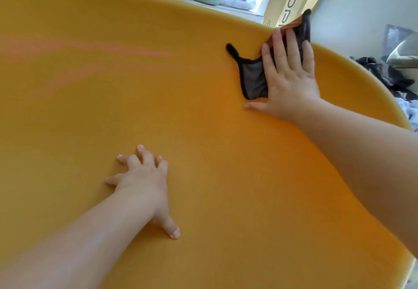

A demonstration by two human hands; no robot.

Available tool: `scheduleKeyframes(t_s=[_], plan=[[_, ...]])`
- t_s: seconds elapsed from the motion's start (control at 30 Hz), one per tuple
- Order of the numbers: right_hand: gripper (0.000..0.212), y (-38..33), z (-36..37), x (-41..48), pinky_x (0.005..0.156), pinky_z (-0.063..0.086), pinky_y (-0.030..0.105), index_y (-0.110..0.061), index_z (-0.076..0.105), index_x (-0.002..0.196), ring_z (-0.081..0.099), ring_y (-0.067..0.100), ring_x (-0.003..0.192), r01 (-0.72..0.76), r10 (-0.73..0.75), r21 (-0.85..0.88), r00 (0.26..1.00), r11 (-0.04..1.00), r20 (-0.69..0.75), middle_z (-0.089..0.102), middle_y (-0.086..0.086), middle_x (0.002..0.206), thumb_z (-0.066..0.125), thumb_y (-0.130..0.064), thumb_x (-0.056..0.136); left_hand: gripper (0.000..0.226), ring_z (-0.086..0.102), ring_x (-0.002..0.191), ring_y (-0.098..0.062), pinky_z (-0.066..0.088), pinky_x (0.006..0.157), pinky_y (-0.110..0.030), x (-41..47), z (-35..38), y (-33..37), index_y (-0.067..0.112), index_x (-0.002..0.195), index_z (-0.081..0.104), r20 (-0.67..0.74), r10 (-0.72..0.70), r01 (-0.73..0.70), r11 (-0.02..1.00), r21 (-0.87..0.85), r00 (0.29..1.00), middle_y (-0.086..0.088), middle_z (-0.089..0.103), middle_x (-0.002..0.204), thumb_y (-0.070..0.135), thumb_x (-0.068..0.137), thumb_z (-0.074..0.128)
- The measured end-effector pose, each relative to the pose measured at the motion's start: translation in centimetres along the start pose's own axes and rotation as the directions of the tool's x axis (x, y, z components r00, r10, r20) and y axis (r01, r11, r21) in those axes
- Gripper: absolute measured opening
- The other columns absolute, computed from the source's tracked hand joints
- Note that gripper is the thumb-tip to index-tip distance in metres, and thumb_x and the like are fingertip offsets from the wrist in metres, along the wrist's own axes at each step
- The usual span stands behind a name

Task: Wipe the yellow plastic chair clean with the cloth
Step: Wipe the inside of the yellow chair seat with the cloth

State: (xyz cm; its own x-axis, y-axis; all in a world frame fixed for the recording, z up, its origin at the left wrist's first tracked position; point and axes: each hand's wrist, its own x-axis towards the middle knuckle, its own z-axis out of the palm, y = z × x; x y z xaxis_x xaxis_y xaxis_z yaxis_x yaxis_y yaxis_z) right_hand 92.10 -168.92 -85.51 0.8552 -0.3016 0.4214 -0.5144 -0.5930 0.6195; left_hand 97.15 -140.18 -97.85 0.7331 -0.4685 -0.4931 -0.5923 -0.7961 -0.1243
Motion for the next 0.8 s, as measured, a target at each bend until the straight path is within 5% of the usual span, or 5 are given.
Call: scheduleKeyframes(t_s=[0.13,0.37,0.5,0.6,0.8], plan=[[0.113,-7.0,0.3,-0.9,0.125,-0.004,0.053,-0.009,0.004,0.162,-0.011,0.033,0.156,-0.036,0.024,0.318,0.999,0.947,0.041,-0.012,0.018,0.169,0.019,-0.088,0.083,0.169,0.002,0.143,-0.058,0.042,0.102,-0.067,0.1,-0.1,0.0,0.020,0.157,-0.013,0.005,-0.005,0.005,1.000,0.003,1.000,-0.022,-0.021,0.158,0.085,0.032,0.081],[0.070,-12.8,1.7,-6.6,0.125,-0.001,0.040,-0.029,0.019,0.162,0.008,0.020,0.157,0.466,-0.526,0.488,0.851,0.738,-0.017,0.005,-0.006,0.171,0.044,-0.053,0.101,0.169,0.002,0.143,-0.056,0.040,0.104,-0.067,0.0,0.1,-0.3,0.020,0.157,-0.015,-0.005,0.005,-0.005,1.000,0.005,1.000,-0.022,-0.022,0.158,0.088,0.033,0.078],[0.083,-5.3,2.0,-1.8,0.125,0.000,0.045,-0.017,0.015,0.162,0.006,0.031,0.157,0.123,-0.119,0.337,0.992,0.934,-0.034,0.002,0.010,0.171,0.055,-0.048,0.096,0.168,0.003,0.142,-0.058,0.039,0.105,-0.068,0.1,0.0,-0.2,0.019,0.157,-0.014,-0.006,0.013,-0.013,1.000,0.003,1.000,-0.023,-0.019,0.158,0.087,0.034,0.078],[0.090,-3.6,1.1,1.2,0.126,-0.007,0.048,-0.009,-0.004,0.161,-0.012,0.032,0.156,-0.103,0.125,0.249,0.989,0.963,-0.073,-0.012,0.016,0.169,0.041,-0.055,0.098,0.170,0.005,0.141,-0.059,0.039,0.104,-0.068,0.4,0.0,-0.2,0.017,0.157,-0.013,-0.007,0.015,-0.015,1.000,0.015,1.000,-0.025,-0.018,0.158,0.088,0.032,0.078],[0.097,-13.4,0.0,1.9,0.126,-0.004,0.051,-0.005,0.005,0.161,-0.005,0.034,0.156,-0.036,0.069,0.452,0.996,0.891,-0.058,-0.007,0.019,0.169,0.043,-0.061,0.092,0.169,0.006,0.140,-0.060,0.036,0.105,-0.071,0.6,0.0,0.1,0.017,0.156,-0.012,-0.002,0.007,-0.007,0.999,0.032,1.000,-0.025,-0.016,0.157,0.086,0.031,0.080]])
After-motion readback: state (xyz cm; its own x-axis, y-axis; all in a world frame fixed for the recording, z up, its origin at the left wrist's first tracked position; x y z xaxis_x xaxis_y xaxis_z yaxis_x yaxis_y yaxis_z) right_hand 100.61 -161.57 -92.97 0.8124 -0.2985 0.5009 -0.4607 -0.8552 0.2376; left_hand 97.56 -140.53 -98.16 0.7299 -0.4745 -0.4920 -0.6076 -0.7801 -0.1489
